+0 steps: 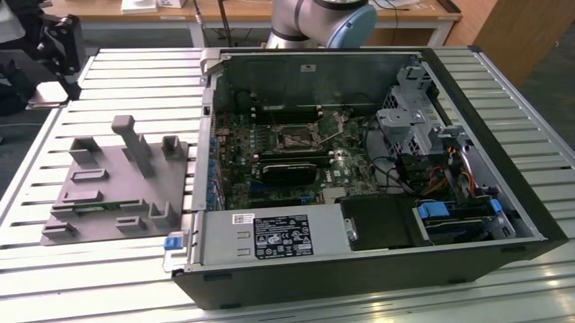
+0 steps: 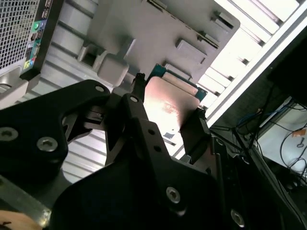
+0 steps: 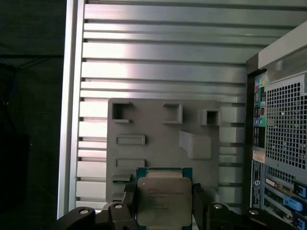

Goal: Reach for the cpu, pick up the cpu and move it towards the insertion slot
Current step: 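Pick up the cpu and move it towards the insertion slot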

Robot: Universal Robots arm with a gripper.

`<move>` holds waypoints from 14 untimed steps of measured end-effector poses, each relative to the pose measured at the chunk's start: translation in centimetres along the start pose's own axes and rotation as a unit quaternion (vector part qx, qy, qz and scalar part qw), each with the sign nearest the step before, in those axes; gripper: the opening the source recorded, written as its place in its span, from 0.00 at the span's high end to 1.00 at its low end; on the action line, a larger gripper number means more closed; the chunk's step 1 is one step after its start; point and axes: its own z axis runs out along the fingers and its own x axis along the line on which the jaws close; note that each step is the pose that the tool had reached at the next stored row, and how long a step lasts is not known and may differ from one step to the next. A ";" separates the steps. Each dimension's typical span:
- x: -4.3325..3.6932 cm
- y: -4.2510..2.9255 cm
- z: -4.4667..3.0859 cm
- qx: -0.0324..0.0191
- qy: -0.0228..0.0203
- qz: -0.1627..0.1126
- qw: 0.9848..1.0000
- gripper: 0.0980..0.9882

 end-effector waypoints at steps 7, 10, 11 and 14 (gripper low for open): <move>-1.50 -0.03 0.04 0.000 -0.001 0.000 1.000 0.50; -2.57 -0.05 0.03 0.000 -0.001 0.000 1.000 0.50; -2.97 -0.06 0.03 0.000 -0.001 0.000 1.000 0.50; -4.16 -0.08 0.02 0.000 -0.001 0.000 1.000 0.50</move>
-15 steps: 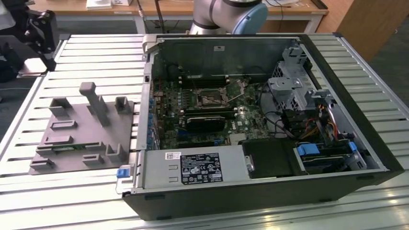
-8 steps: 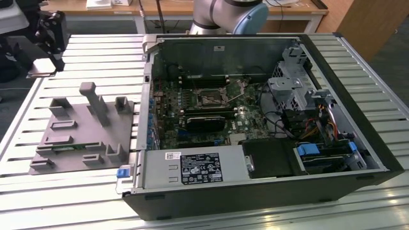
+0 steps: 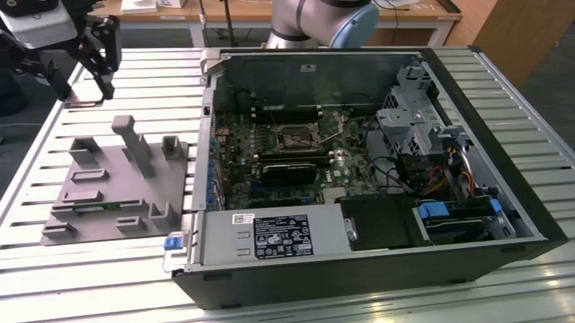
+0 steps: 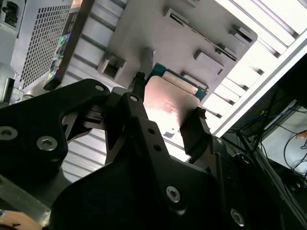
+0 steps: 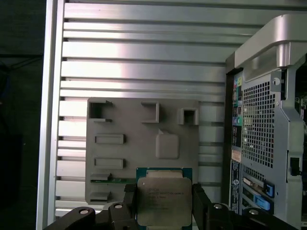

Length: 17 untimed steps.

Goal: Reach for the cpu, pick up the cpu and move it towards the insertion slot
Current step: 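Pick up the cpu and move it towards the insertion slot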

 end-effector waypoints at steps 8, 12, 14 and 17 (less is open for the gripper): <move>-2.85 -0.05 -0.02 0.000 0.000 0.000 1.000 0.50; -4.06 -0.04 -0.02 0.000 0.000 0.000 1.000 0.50; -4.68 -0.02 -0.02 0.000 0.000 0.000 1.000 0.50; -5.64 0.03 -0.02 0.000 0.000 0.000 1.000 0.50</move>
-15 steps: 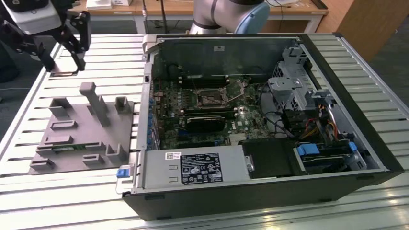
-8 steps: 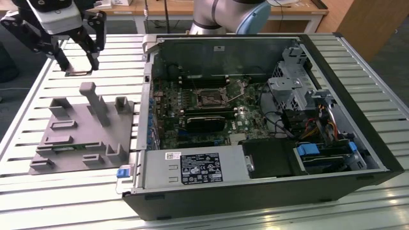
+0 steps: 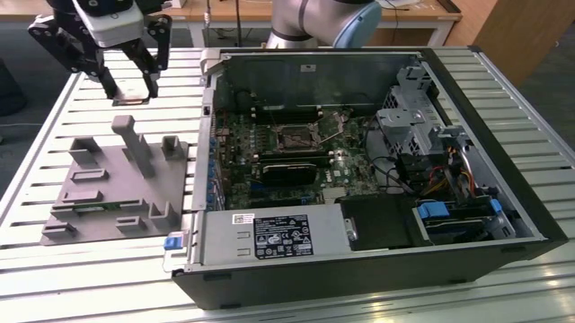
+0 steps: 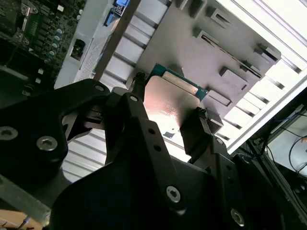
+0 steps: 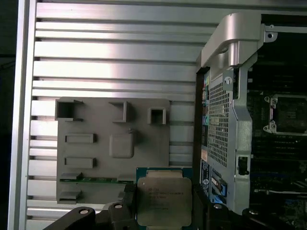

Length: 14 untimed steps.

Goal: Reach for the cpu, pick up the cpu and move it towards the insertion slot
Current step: 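Pick up the cpu and move it towards the insertion slot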

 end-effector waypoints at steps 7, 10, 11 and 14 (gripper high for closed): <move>-2.53 0.10 0.02 0.000 0.000 0.000 1.000 0.50; -3.93 0.13 0.03 0.000 0.000 0.000 1.000 0.50; -4.30 0.13 0.02 0.000 0.000 0.000 1.000 0.50; -5.44 0.15 0.03 0.000 0.000 0.000 1.000 0.50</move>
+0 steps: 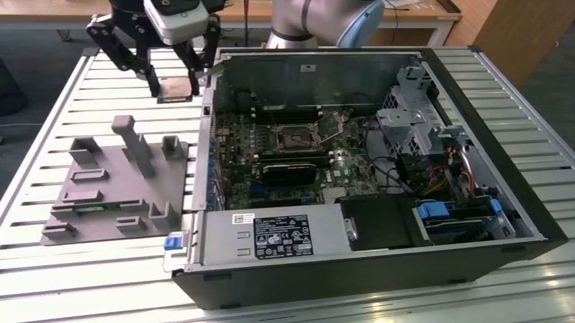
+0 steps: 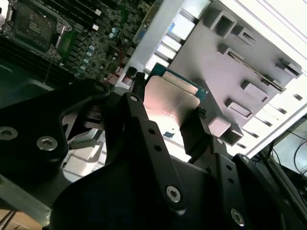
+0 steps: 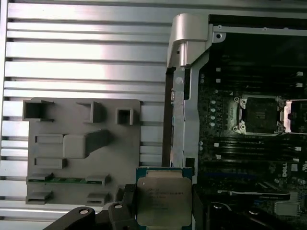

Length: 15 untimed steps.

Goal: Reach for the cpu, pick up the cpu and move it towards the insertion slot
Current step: 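Pick up the cpu and move it towards the insertion slot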

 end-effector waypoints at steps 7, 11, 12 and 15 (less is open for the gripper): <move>-2.66 0.15 0.03 0.000 0.000 0.000 1.000 0.50; -4.00 0.38 0.08 0.000 -0.001 0.000 1.000 0.50; -4.36 0.47 0.10 0.000 -0.001 0.000 1.000 0.50; -5.30 0.72 0.13 0.000 -0.001 0.000 1.000 0.50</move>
